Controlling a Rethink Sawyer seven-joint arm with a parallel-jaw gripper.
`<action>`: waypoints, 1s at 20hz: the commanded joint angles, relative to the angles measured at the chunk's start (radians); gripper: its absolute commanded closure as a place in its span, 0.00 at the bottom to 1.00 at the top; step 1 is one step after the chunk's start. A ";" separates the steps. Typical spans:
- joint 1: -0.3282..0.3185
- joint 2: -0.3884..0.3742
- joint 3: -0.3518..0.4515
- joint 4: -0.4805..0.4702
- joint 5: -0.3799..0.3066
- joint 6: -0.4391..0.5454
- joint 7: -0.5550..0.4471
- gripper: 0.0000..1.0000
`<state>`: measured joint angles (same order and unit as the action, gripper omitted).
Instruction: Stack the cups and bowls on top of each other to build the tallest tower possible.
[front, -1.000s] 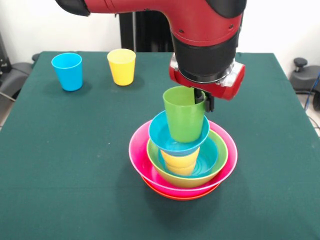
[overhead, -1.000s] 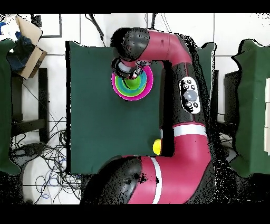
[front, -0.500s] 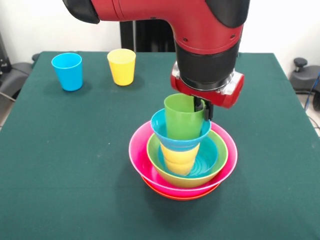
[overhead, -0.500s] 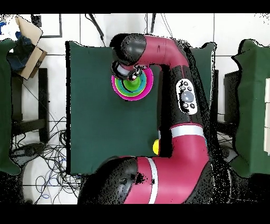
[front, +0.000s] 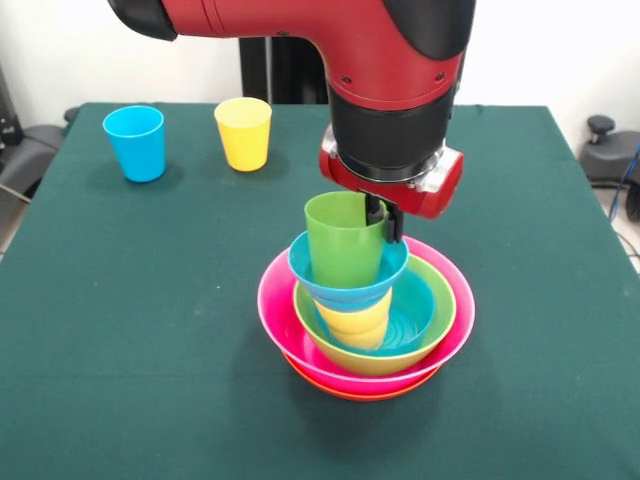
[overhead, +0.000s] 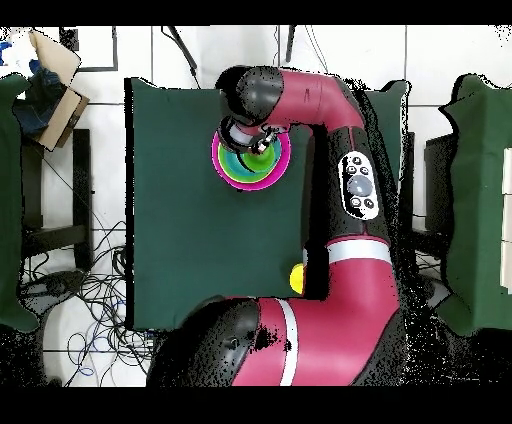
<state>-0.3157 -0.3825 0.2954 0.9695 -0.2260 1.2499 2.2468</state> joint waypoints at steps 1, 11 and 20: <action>0.027 0.000 -0.026 0.080 -0.027 -0.047 0.027 1.00; 0.026 0.009 -0.016 0.079 -0.003 -0.057 0.012 1.00; 0.025 0.020 0.004 0.078 0.019 -0.072 0.008 1.00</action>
<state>-0.3145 -0.3818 0.2692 0.9700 -0.2136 1.2499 2.2468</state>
